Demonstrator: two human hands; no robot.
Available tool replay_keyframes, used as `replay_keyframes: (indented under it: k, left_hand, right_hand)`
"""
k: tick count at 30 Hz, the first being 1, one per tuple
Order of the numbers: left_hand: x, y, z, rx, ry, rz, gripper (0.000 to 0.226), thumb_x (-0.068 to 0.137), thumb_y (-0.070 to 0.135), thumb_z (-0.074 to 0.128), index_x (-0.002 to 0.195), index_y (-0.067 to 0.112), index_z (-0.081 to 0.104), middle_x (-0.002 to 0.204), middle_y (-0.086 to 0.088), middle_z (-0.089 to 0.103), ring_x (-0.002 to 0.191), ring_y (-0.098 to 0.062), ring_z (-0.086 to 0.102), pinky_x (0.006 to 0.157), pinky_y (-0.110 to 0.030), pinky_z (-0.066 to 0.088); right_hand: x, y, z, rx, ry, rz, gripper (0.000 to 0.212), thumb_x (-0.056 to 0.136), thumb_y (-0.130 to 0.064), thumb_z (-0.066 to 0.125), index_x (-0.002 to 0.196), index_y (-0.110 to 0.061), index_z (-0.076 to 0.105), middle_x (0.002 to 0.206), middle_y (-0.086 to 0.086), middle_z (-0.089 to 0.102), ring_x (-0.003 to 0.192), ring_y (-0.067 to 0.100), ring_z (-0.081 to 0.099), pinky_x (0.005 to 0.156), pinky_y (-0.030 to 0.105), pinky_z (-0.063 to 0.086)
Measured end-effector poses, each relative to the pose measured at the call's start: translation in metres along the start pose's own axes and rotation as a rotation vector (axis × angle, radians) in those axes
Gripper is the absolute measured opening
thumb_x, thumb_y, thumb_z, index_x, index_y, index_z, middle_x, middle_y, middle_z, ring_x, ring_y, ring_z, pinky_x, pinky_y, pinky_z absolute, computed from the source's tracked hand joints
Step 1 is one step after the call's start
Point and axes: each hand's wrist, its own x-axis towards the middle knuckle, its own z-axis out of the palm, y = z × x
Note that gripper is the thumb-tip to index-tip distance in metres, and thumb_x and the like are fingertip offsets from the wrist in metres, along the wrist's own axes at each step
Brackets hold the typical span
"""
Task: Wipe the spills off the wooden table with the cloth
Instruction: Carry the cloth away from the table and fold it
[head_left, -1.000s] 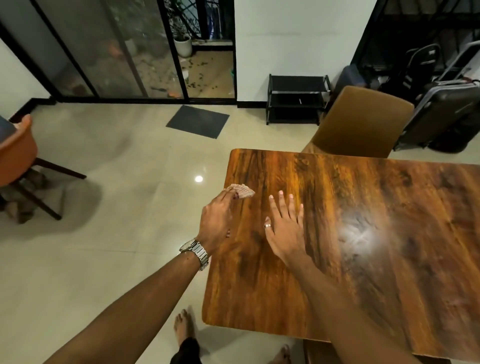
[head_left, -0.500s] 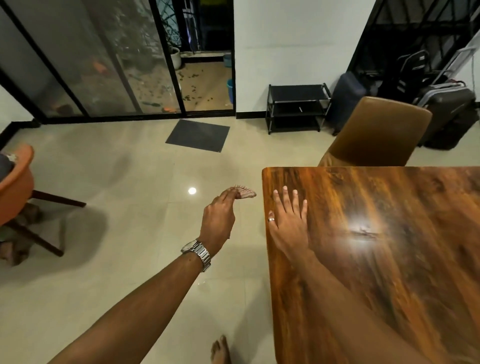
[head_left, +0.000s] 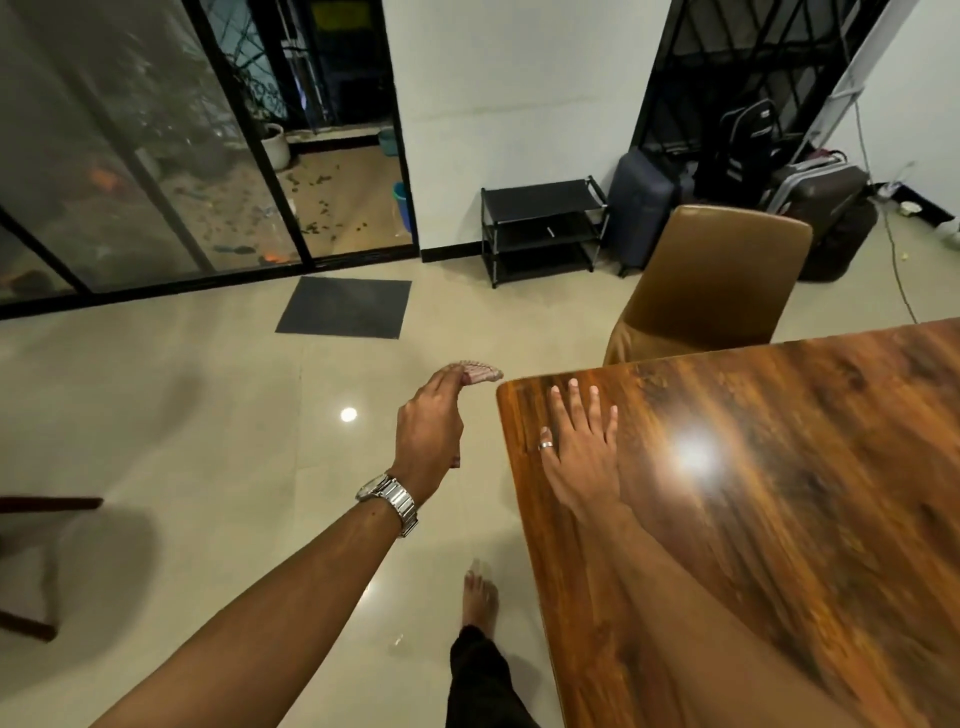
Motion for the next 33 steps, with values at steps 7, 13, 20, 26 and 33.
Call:
replay_keyframes:
  k: [7, 13, 20, 26, 33]
  left_hand:
    - [0.141, -0.018, 0.021, 0.078, 0.001, 0.086, 0.047, 0.101, 0.002, 0.055, 0.147, 0.010, 0.051, 0.151, -0.004, 0.056, 0.120, -0.026, 0.068, 0.092, -0.044, 0.059]
    - [0.232, -0.028, 0.038, -0.150, 0.101, 0.029, 0.038, 0.093, 0.001, 0.069, 0.129, 0.015, 0.066, 0.125, -0.003, 0.072, 0.088, -0.020, 0.076, 0.072, -0.023, 0.060]
    - [0.317, -0.035, 0.056, -0.177, 0.016, -0.113, 0.031, 0.101, 0.018, 0.061, 0.129, 0.022, 0.048, 0.106, -0.002, 0.066, 0.079, -0.024, 0.069, 0.060, -0.039, 0.063]
    - [0.413, -0.053, 0.091, -0.333, -0.103, -0.079, 0.012, 0.105, 0.012, 0.051, 0.105, 0.022, 0.057, 0.108, 0.011, 0.053, 0.071, -0.001, 0.058, 0.044, -0.002, 0.043]
    - [0.514, -0.056, 0.121, -0.455, -0.091, -0.128, 0.032, 0.102, 0.017, 0.060, 0.133, 0.013, 0.059, 0.130, 0.000, 0.052, 0.104, -0.008, 0.054, 0.085, -0.022, 0.054]
  right_hand:
    - [0.139, -0.012, -0.005, 0.028, -0.029, 0.040, 0.061, 0.101, -0.045, 0.017, 0.155, -0.026, -0.004, 0.164, 0.002, -0.010, 0.150, 0.025, -0.015, 0.120, 0.051, -0.010]
    - [0.238, -0.023, -0.011, 0.027, -0.039, 0.019, 0.062, 0.100, -0.044, 0.019, 0.155, -0.026, -0.004, 0.164, 0.002, -0.012, 0.150, 0.025, -0.016, 0.120, 0.051, -0.008]
    - [0.321, -0.026, 0.001, 0.004, -0.033, 0.026, 0.063, 0.099, -0.046, 0.017, 0.155, -0.027, -0.006, 0.164, 0.002, -0.011, 0.150, 0.026, -0.016, 0.120, 0.051, -0.008]
    - [0.409, -0.019, 0.003, 0.011, -0.021, 0.074, 0.062, 0.099, -0.045, 0.016, 0.156, -0.026, -0.003, 0.164, 0.003, -0.009, 0.150, 0.026, -0.015, 0.120, 0.051, -0.008]
    - [0.508, -0.015, -0.002, -0.017, -0.020, 0.111, 0.062, 0.099, -0.045, 0.014, 0.156, -0.026, 0.000, 0.165, 0.003, -0.007, 0.150, 0.026, -0.013, 0.121, 0.050, -0.007]
